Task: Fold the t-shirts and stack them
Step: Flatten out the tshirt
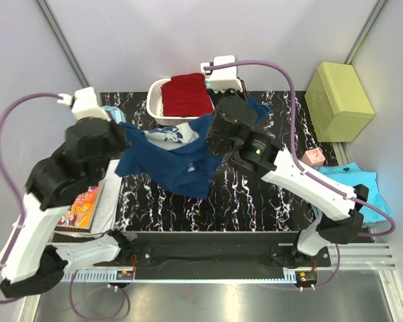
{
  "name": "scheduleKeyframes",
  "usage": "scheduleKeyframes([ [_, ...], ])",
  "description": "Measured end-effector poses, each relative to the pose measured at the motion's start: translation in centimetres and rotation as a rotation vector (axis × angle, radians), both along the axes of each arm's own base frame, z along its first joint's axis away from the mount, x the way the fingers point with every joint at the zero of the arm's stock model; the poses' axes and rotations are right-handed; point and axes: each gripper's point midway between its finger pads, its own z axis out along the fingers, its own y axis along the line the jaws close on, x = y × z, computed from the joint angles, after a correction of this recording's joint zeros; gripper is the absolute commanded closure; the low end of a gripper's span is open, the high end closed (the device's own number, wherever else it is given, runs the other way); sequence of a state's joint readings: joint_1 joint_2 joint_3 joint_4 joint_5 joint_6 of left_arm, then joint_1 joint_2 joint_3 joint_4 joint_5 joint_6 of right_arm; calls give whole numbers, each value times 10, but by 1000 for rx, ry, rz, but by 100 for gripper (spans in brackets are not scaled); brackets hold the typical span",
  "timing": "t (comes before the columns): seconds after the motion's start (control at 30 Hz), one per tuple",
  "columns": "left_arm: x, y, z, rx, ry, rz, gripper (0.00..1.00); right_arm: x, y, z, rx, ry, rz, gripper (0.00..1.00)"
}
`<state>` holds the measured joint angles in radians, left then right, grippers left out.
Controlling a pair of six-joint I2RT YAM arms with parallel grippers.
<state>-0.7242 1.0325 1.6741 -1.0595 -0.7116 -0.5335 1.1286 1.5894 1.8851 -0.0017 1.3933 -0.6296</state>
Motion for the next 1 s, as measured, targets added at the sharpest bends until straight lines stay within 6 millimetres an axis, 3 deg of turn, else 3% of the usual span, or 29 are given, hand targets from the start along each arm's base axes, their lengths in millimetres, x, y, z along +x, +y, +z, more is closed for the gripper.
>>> scheduleKeyframes([
  [0.1, -11, 13, 12, -18, -46, 8, 100, 14, 8, -12, 16, 26, 50, 100],
  [0.2, -10, 13, 4, -11, -35, 8, 100, 42, 20, -36, 104, 90, 119, 100],
  [0.3, 2, -2, -36, 53, 59, -8, 100, 68, 8, -89, 142, 224, 111, 100],
  [0.4, 18, -25, -95, 143, 206, -42, 100, 85, -7, -148, 193, 381, 97, 100],
  [0.53, 31, -47, -137, 193, 328, -79, 100, 98, -28, -201, 271, 525, 55, 100],
  [0.63, 39, -62, -149, 183, 354, -103, 100, 106, -39, -222, 319, 580, 30, 100],
  [0.8, 50, -77, -156, 167, 362, -126, 100, 113, -44, -235, 377, 619, 28, 100],
  [1.0, 70, -104, -196, 195, 450, -161, 100, 126, -51, -255, 391, 651, 4, 100],
])
